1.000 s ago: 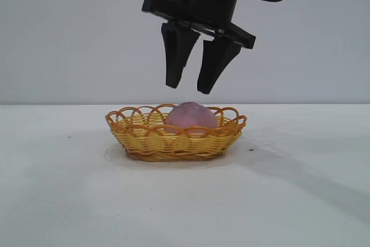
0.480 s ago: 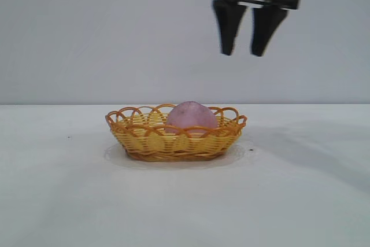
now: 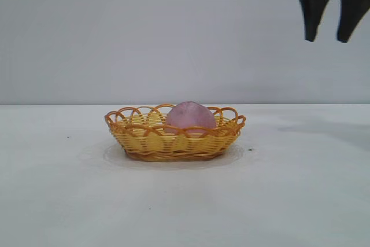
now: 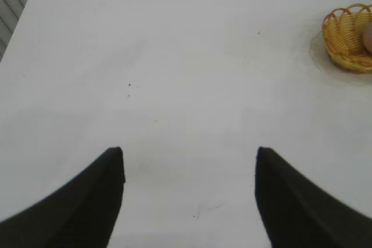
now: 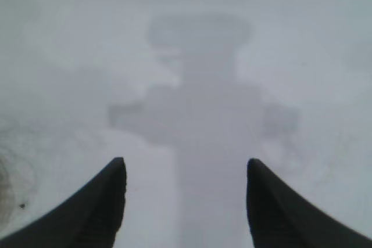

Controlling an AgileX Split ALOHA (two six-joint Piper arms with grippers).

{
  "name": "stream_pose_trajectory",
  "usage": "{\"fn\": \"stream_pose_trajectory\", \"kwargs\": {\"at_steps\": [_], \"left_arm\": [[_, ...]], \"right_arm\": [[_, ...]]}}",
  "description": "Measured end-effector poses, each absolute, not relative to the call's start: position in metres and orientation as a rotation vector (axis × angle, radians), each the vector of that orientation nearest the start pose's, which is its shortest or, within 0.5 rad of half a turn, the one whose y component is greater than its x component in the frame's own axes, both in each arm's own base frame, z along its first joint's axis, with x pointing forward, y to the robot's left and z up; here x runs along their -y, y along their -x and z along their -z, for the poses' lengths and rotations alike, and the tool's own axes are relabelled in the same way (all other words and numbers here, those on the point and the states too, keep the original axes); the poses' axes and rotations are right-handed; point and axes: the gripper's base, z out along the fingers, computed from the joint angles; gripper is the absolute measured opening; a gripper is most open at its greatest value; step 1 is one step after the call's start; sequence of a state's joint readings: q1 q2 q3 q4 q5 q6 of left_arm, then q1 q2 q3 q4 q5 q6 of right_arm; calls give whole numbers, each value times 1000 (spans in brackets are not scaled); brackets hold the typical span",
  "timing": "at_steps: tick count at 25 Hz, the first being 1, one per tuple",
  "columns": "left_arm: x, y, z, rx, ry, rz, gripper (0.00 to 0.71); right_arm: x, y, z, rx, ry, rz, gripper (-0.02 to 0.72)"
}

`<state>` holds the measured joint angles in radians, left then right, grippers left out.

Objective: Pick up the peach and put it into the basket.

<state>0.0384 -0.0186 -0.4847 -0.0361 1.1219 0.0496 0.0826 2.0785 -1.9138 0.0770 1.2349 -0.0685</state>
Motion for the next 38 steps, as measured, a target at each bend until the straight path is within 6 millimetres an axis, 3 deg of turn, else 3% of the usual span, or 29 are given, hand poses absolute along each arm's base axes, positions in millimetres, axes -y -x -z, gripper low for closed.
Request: {"fn": "stream_pose_trajectory", "kwargs": {"at_steps": [7, 14, 26, 38], "left_arm": [[3, 9, -268, -2102, -15, -9, 465], [3, 9, -268, -2102, -15, -9, 465], [3, 9, -268, -2102, -15, -9, 465], [3, 9, -268, -2102, -15, -9, 465]], "right_arm": [[-3, -435, -294, -2819, 78, -62, 384], [1, -408, -324, -2777, 66, -55, 384], [2, -323, -314, -2902, 74, -20, 384], [2, -214, -323, -2832, 76, 3, 384]]}}
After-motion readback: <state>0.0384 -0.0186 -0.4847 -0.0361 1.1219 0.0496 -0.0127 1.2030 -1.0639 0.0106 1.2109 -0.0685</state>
